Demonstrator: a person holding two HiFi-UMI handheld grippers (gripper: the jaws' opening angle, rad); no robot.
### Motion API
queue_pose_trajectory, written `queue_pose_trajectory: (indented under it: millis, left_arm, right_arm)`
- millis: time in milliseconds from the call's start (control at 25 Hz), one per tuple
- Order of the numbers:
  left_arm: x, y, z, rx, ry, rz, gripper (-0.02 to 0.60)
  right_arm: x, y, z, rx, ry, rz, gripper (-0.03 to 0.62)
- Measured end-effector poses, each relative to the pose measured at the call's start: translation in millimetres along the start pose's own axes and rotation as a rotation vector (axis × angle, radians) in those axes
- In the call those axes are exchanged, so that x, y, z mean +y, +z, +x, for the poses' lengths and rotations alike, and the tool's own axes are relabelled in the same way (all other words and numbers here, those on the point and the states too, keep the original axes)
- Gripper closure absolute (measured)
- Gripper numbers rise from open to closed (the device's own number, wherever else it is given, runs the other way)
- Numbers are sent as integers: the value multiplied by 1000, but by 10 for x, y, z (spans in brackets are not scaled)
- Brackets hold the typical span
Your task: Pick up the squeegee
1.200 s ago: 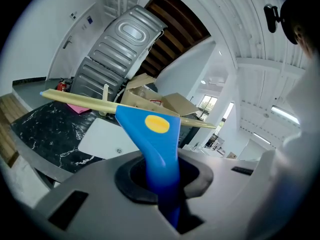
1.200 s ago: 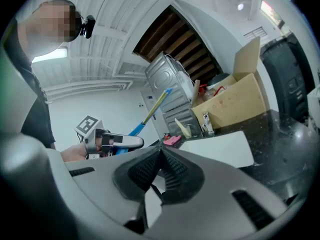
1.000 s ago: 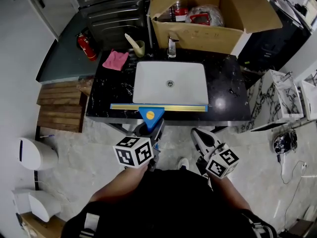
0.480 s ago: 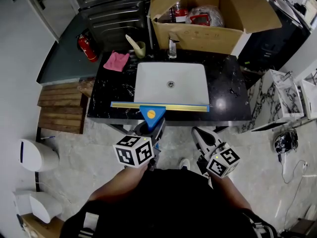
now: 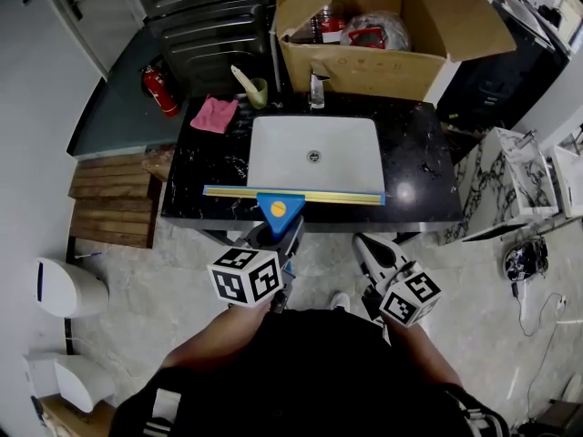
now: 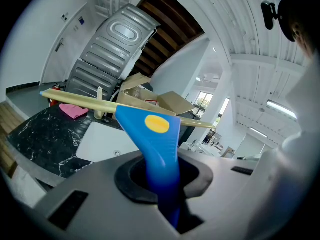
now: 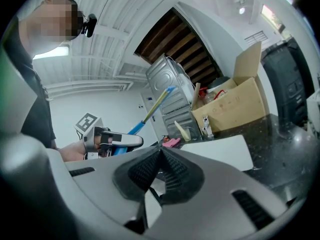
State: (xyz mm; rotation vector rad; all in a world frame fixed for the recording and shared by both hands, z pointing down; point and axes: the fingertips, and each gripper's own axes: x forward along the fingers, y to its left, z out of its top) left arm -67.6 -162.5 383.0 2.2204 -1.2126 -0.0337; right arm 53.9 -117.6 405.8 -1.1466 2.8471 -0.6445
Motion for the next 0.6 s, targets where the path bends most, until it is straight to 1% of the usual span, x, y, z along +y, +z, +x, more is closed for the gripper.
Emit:
queue_pose_trajectory:
  millis: [600]
  left_arm:
    - [52,-10,-24,3,9,3,520]
  right_arm:
    - [27,-46,-4,-9,2,16,586]
